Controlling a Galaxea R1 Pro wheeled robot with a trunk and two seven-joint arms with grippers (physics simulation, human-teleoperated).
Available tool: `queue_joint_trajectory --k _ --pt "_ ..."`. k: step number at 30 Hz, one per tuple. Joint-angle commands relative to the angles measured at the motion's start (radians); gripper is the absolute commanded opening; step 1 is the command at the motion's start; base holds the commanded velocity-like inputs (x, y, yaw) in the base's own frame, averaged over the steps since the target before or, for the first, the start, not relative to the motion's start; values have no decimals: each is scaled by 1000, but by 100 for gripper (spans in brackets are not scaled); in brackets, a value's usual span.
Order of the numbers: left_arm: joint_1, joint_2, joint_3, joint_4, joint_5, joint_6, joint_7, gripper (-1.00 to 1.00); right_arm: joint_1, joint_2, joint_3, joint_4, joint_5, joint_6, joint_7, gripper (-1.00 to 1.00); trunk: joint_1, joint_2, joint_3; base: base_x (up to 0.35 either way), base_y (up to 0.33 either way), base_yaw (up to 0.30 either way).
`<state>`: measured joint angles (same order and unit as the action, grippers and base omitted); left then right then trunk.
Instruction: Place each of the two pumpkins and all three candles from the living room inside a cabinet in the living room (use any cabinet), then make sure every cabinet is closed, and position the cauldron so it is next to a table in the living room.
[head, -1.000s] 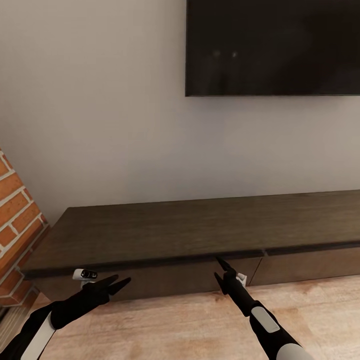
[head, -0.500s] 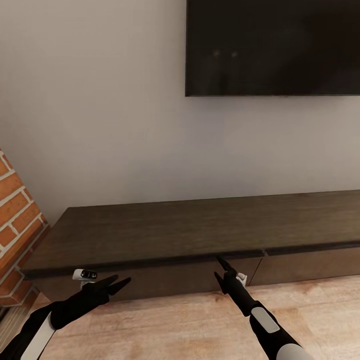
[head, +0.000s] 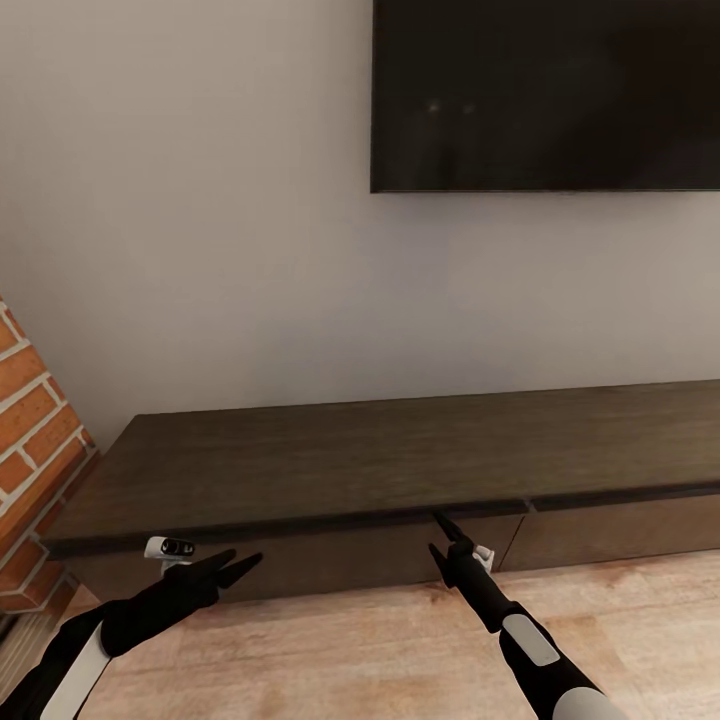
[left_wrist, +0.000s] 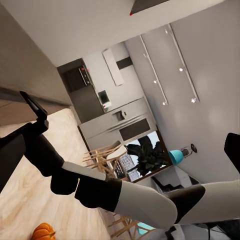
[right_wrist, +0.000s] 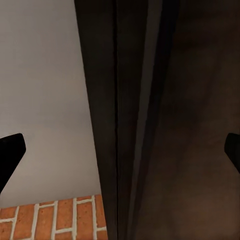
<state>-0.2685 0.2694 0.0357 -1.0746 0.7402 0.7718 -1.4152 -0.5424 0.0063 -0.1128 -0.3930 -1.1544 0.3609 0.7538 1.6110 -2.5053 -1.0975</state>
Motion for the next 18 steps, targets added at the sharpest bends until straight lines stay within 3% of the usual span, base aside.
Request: queue_joint_trajectory --k 1,6,18 --pt "0 0 0 -1 2 10 -2 100 0 0 -4 0 -7 9 1 100 0 0 -1 0 0 0" --pt "1 1 0 -3 2 10 -2 100 0 0 -4 0 -10 10 3 100 0 0 -1 0 0 0" --pt "1 1 0 -4 2 11 -2 100 -1 0 -4 0 -13 10 44 100 5 -3 -47 0 0 0"
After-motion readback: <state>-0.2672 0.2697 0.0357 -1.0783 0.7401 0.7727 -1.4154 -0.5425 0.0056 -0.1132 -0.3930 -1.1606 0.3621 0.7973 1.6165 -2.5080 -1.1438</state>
